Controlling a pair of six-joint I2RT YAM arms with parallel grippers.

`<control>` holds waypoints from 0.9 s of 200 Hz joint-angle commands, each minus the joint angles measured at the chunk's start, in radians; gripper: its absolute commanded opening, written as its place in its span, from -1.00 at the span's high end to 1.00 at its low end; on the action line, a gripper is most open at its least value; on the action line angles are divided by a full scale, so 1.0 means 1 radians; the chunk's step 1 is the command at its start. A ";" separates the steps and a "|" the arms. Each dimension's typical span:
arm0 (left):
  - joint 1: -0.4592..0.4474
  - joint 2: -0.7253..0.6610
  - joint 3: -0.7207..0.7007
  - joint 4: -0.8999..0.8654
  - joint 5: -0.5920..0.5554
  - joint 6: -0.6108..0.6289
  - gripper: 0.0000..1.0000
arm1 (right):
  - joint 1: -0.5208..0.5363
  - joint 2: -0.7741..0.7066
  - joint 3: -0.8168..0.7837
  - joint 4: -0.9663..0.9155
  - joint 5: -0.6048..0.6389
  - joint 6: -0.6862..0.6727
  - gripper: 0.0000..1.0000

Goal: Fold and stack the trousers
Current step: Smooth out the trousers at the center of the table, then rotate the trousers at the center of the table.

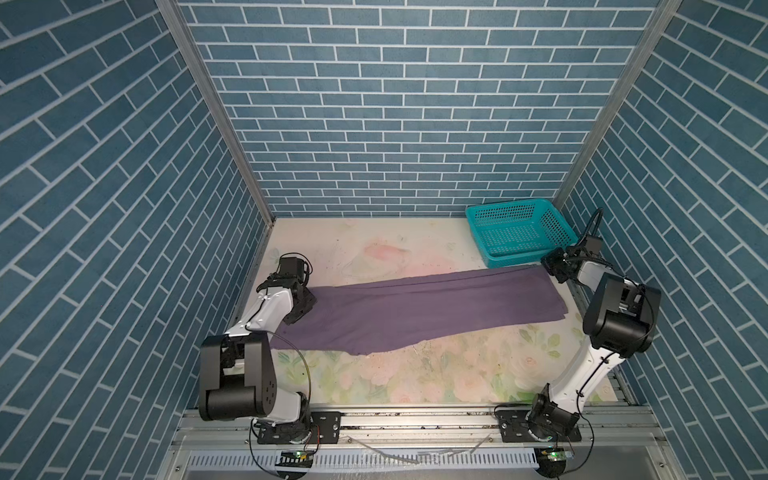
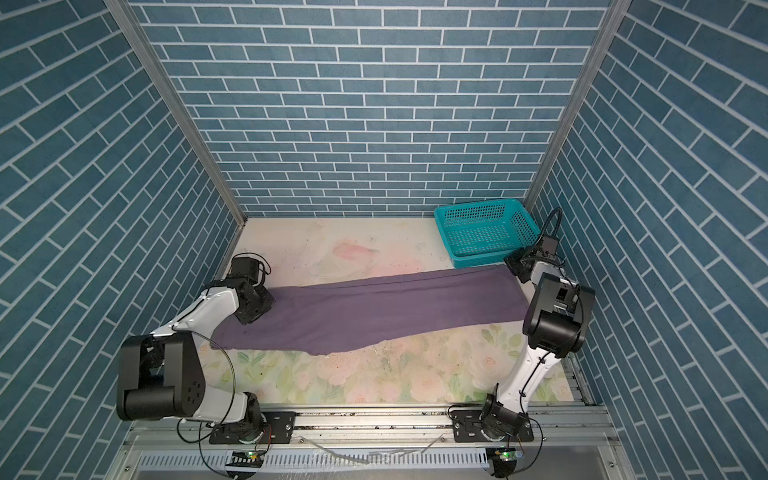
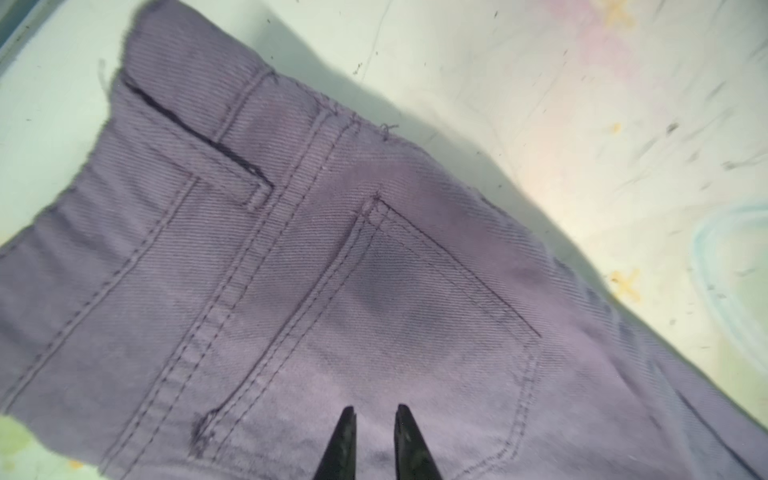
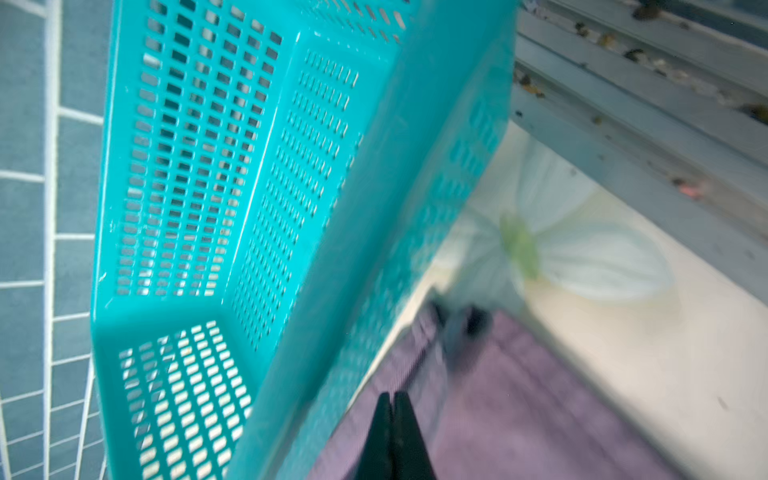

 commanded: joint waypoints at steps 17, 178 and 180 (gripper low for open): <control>-0.005 -0.110 -0.048 -0.069 -0.014 0.006 0.33 | -0.005 -0.206 -0.196 -0.057 0.069 -0.059 1.00; 0.040 -0.029 -0.221 -0.001 -0.068 -0.043 -0.04 | 0.000 -0.215 -0.458 -0.130 0.179 -0.035 1.00; 0.048 -0.026 -0.223 0.003 -0.067 -0.041 -0.04 | 0.000 -0.222 -0.462 -0.132 0.180 -0.034 1.00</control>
